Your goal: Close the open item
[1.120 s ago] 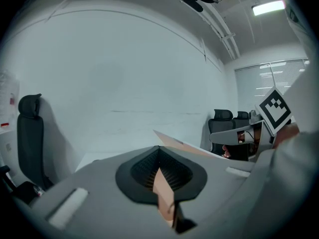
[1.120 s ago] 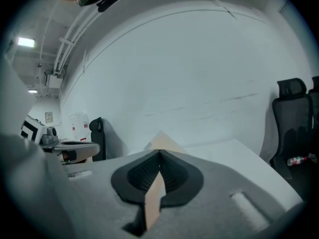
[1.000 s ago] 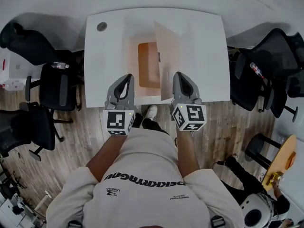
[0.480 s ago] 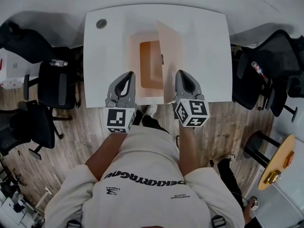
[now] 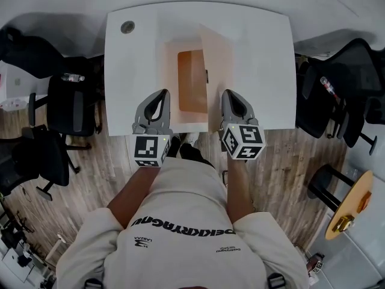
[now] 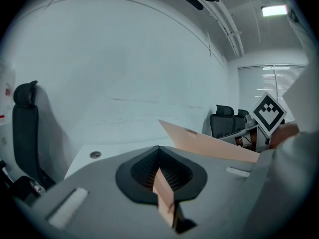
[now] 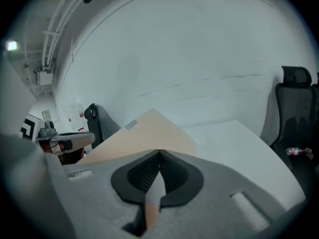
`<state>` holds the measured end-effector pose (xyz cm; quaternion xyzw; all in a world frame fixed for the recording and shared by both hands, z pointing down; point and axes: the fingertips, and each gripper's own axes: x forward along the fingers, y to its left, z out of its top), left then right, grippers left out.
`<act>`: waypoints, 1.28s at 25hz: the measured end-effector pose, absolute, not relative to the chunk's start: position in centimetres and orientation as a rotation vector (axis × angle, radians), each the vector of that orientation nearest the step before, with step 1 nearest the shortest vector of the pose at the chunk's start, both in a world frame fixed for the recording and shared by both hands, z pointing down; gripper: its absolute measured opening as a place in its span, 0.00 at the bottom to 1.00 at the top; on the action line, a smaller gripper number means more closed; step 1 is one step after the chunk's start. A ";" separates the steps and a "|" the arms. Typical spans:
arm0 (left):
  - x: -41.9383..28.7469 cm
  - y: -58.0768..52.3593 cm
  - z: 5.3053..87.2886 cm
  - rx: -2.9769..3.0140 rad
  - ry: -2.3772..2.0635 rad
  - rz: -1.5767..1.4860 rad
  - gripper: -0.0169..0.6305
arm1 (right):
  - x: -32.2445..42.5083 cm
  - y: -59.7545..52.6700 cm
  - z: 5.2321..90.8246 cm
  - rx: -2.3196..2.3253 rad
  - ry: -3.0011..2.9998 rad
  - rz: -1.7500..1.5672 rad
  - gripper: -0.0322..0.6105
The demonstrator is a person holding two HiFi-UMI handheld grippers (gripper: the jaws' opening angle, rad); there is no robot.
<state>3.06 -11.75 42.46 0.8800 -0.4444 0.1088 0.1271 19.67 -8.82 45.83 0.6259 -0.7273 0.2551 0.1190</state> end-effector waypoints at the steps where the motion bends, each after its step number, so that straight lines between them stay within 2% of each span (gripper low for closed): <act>1: 2.9 -11.8 42.6 2.555 -1.296 0.317 0.03 | 19.6 -8.8 46.1 1.824 -2.125 0.753 0.05; 32: 1.3 -12.8 47.8 2.397 -1.285 0.390 0.03 | 18.5 -9.7 50.7 1.707 -2.063 0.878 0.05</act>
